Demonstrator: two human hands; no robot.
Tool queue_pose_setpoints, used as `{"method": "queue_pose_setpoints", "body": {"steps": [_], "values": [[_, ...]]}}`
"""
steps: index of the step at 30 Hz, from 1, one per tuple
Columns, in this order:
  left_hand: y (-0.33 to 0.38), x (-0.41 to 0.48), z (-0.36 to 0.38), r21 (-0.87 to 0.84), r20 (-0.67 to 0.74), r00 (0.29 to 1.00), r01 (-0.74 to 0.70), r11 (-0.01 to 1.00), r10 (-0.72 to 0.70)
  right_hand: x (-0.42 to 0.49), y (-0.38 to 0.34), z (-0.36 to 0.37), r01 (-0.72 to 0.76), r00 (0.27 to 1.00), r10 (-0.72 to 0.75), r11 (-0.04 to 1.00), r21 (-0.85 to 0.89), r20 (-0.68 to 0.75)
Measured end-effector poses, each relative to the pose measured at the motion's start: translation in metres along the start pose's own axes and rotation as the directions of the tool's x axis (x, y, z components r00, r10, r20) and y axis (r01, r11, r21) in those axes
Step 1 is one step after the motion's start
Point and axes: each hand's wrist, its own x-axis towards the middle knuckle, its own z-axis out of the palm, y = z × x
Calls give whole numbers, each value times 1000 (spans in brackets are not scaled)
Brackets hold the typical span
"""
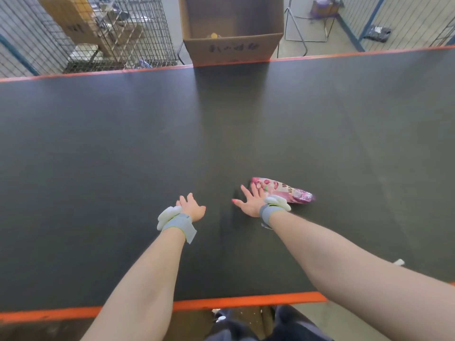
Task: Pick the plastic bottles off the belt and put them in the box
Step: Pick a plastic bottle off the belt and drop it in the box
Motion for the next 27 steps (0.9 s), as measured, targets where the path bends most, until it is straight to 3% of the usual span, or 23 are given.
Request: {"method": "queue_pose_setpoints", "body": {"steps": [4,9,18,23,27], "values": [[-7,1,-1,-48,-17,1000,-3,999,2,-4,-27,-14,112,991,-112,994,0,-76],[-22,5,-10,-39,-66,998,-18,999,16,-1,-50,-11,178,983,-179,983,-51,-24],[-63,-2,3,41,-16,999,46,998,-46,0,-48,16,90,994,-77,975,-205,72],[-57,-4,3,-29,46,999,-2,1000,3,3,-46,23,72,996,-56,967,-243,69],[-46,-2,1,-68,-39,998,-56,996,54,2,-52,14,95,995,-85,974,-204,56]]}}
